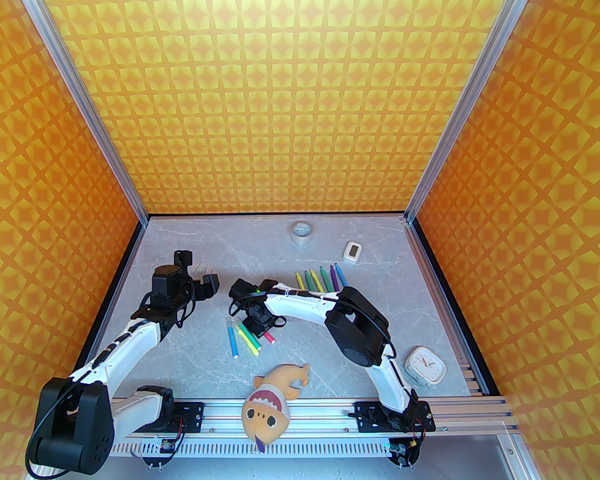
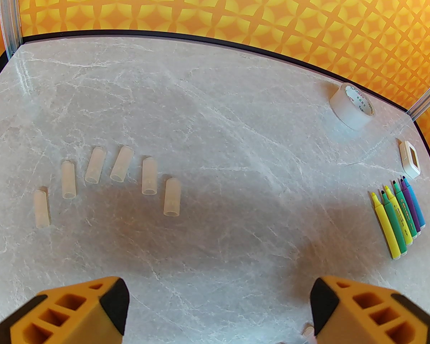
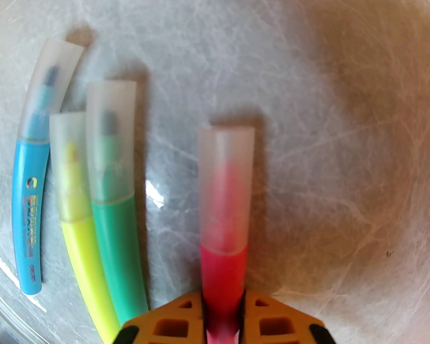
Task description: Open the pen caps
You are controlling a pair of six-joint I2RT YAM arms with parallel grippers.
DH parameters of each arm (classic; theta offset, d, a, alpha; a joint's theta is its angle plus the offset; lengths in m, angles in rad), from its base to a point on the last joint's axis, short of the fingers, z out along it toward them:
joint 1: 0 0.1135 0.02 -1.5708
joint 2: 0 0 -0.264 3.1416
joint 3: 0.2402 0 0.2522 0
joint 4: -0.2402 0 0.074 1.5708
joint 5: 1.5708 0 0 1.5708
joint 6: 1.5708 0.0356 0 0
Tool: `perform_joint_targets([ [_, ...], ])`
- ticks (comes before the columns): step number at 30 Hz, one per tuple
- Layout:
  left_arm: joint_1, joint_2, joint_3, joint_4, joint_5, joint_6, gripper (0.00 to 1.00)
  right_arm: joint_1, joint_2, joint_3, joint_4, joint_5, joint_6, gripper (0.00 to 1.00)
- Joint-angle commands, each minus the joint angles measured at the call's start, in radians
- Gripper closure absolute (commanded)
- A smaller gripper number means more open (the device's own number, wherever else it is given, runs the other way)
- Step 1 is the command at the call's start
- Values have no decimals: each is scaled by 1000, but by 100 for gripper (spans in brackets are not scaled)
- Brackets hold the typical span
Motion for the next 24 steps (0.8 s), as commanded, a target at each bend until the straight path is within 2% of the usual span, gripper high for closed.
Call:
perform_joint_targets([
  [1,8,-13,9,-27,59,-9,12,-25,-74,-74,129,-48,23,96],
  [4,8,-10,17,-26,109,-18,13,-50,-155,-143,205,-65,23,100],
  [9,8,-6,31,-28,181,-41,14,-72,-303,-281,389,-112,21,100],
  [17,3,37,73,-4,511,-85,17,-95,-421,-392,557,-137,29,100],
  [24,-6,75,79,69,664,-145,20,-95,-452,-422,641,-155,31,100],
])
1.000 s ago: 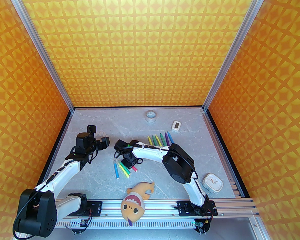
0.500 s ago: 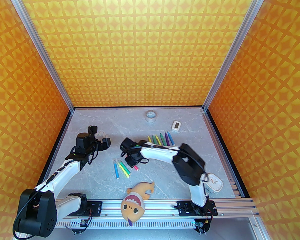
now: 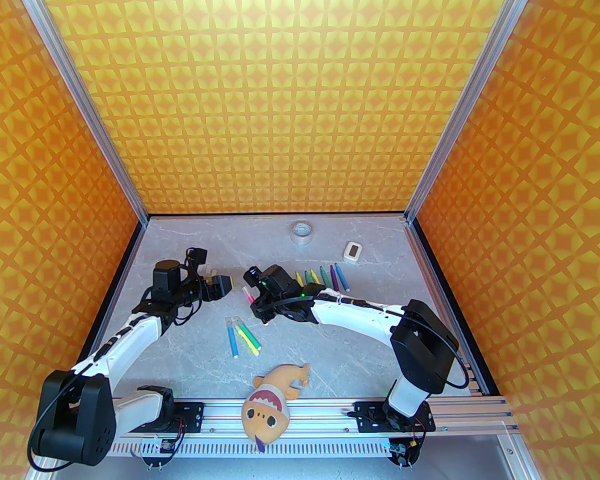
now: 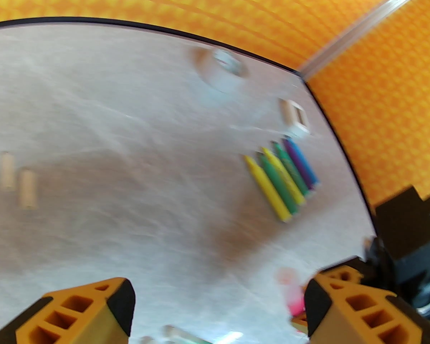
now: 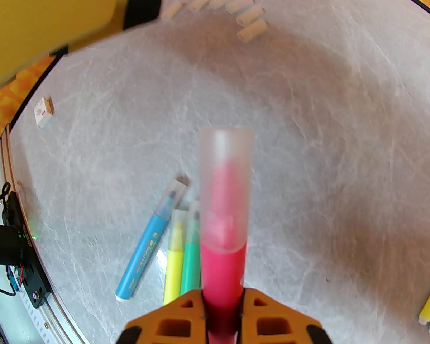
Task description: Open the pen caps
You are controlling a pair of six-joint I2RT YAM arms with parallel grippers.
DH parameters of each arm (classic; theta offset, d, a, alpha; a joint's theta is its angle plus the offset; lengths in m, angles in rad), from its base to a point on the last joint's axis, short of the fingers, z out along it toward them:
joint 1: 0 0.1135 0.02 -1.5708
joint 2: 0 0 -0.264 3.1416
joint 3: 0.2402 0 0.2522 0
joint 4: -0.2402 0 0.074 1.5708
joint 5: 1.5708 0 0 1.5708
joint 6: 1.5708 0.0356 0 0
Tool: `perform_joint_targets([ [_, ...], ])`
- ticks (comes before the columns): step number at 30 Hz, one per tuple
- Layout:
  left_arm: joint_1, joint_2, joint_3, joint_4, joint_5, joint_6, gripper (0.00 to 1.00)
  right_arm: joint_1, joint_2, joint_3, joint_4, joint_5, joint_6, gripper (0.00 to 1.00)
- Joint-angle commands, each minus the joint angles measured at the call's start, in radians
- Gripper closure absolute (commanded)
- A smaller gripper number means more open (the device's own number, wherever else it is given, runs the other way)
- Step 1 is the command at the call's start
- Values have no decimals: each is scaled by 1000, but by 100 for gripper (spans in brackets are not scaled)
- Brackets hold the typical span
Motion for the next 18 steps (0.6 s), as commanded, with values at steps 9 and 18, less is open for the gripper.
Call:
perform_joint_targets([
  [9,-27,68,40,121,180,-98,31,-4,-58,-18,120,-64,-4,100],
  [18,-52,105,54,178,213,-140,42,-5,-58,-9,146,-74,-9,100],
])
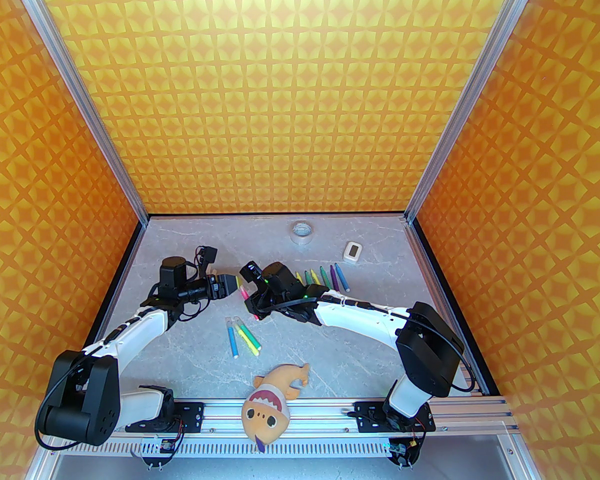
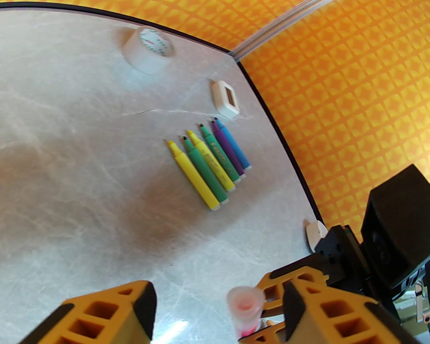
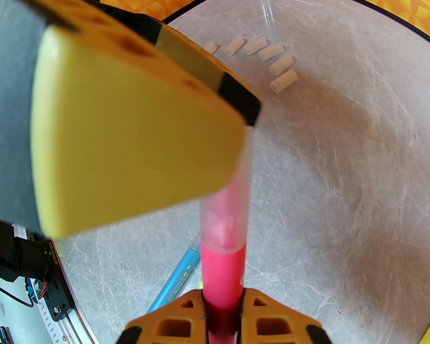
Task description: Open the pen caps
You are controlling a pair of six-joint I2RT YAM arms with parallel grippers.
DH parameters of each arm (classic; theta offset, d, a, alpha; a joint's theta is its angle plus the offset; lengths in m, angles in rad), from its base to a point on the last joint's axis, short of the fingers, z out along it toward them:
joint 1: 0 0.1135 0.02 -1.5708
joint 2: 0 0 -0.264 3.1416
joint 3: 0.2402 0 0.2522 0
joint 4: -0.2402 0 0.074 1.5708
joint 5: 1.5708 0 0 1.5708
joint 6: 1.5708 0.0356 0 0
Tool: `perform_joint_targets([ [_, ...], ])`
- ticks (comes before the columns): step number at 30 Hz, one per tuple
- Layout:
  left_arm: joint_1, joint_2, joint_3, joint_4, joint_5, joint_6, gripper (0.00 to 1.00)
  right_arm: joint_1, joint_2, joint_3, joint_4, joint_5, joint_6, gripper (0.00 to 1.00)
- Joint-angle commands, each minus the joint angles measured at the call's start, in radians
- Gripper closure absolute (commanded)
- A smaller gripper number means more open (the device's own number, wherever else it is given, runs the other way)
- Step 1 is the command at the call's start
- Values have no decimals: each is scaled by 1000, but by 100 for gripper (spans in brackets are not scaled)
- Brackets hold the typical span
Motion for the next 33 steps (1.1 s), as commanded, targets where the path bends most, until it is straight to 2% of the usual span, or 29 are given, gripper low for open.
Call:
perform_joint_targets([
  [1,-12,19,32,52,42,-27,43,-4,-32,1,35,-19,-10,100],
  [14,-29,61,54,58,70,-35,66,-4,-31,20,45,-10,-27,100],
  [21,-33,65,58,49,72,-26,70,-5,-32,21,51,0,-29,100],
  [33,-40,68,62,49,74,-25,86,-4,-37,20,60,30,-29,100],
])
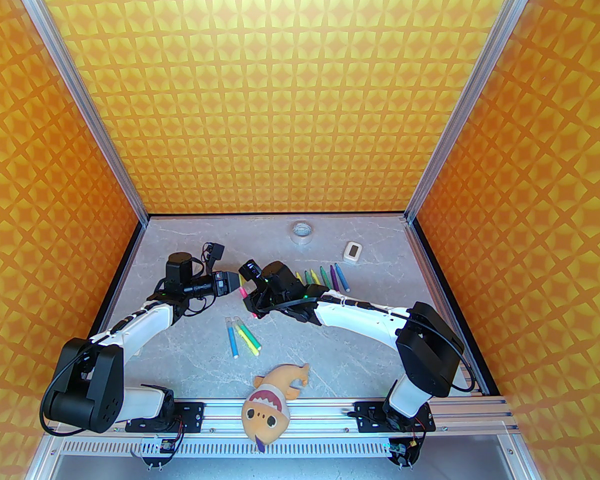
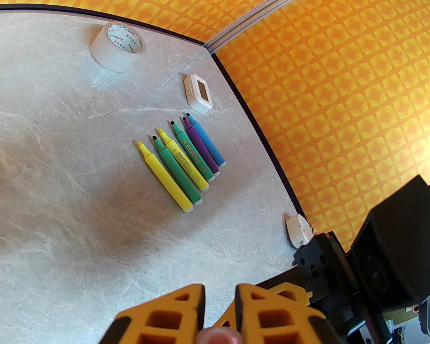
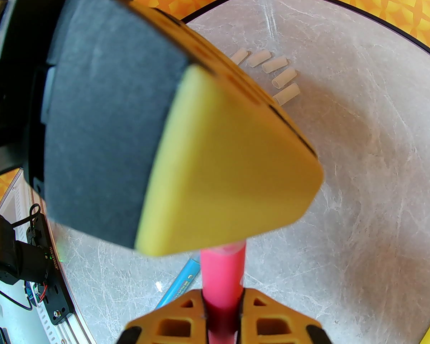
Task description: Open the pen caps
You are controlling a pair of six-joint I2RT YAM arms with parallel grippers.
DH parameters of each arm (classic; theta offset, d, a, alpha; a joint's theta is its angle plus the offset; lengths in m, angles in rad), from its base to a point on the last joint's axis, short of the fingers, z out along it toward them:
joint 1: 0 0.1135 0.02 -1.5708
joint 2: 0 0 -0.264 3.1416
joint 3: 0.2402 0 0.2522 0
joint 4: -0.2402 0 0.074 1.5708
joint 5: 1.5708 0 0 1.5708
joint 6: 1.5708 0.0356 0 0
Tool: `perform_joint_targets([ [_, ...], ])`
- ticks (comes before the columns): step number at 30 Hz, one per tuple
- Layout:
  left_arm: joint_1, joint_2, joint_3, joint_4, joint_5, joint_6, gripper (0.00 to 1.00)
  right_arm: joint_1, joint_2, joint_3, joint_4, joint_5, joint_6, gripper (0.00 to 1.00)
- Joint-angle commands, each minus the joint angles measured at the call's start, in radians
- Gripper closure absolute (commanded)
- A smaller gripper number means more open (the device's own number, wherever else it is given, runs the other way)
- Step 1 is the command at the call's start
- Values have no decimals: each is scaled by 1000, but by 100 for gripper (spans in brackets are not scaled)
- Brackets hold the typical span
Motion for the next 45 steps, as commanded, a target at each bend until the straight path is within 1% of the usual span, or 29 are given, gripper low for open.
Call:
perform_joint_targets([
  [1,-9,11,26,9,25,5,89,-5,-35,20,31,30,-15,99],
  [2,-8,8,27,13,26,1,91,-4,-33,18,31,30,-15,95],
  [5,-8,7,26,31,26,-20,94,-4,-29,3,53,27,-13,78],
  [6,-8,6,28,35,26,-24,95,-4,-28,-1,63,24,-11,75],
  [10,-8,6,36,48,26,-46,99,-4,-18,-22,101,12,-5,70],
  [15,-8,5,45,54,33,-59,100,-4,0,-25,118,0,-1,69],
  [18,-9,-1,47,61,39,-66,100,-5,7,-23,121,0,0,70],
  [26,-8,-12,47,68,40,-78,100,-7,12,-31,125,-2,-2,78],
  [31,-8,-23,43,86,41,-89,100,-11,14,-42,127,-3,2,81],
  [35,-9,-25,43,96,41,-93,100,-14,14,-49,131,-5,6,86],
  [41,3,-23,52,106,38,-98,100,-15,2,-74,125,-21,-3,100],
  [45,29,-22,72,92,13,-101,100,-15,-21,-116,113,-37,-15,100],
])
